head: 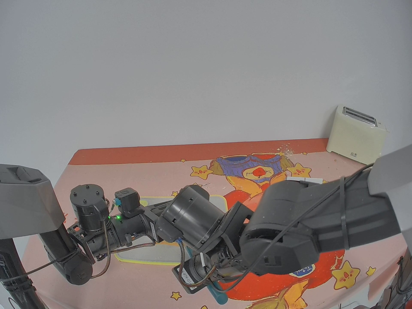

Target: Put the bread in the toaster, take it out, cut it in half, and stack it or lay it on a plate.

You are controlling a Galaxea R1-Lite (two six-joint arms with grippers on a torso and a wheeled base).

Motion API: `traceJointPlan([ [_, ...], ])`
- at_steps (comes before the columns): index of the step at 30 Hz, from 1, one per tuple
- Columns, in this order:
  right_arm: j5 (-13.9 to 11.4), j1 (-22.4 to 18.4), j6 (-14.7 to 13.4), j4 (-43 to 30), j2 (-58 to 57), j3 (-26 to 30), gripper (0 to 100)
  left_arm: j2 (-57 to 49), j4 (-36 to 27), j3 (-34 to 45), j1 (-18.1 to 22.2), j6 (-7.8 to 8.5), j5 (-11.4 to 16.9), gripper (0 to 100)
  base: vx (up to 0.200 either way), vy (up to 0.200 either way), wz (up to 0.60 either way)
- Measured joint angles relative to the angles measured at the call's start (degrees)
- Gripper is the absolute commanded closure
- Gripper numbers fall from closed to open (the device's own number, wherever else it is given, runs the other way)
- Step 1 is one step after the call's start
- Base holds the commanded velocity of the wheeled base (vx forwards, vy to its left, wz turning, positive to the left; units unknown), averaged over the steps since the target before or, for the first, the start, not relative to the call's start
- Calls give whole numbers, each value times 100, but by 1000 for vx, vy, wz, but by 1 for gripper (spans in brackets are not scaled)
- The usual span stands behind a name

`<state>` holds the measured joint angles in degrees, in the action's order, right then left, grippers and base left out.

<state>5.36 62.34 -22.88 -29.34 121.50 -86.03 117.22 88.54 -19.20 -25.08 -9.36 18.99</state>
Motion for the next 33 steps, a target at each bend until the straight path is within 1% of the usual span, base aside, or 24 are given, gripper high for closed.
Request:
traceJointPlan([
  [5, 2, 0, 2, 6, -22, -7, 100, 204, 134, 32, 0, -5, -9, 100, 0, 0, 0],
  [16, 5, -2, 0, 1, -94, -62, 100, 295, 116, 79, 0, -11, -11, 100, 0, 0, 0],
  [26, -6, -88, 4, 12, -212, -132, 100, 297, 88, 93, 6, -11, -15, 100, 0, 0, 0],
  [33, -11, -112, -5, 17, -223, -71, 100, 295, 33, 33, -11, -13, 0, 100, 0, 0, 0],
])
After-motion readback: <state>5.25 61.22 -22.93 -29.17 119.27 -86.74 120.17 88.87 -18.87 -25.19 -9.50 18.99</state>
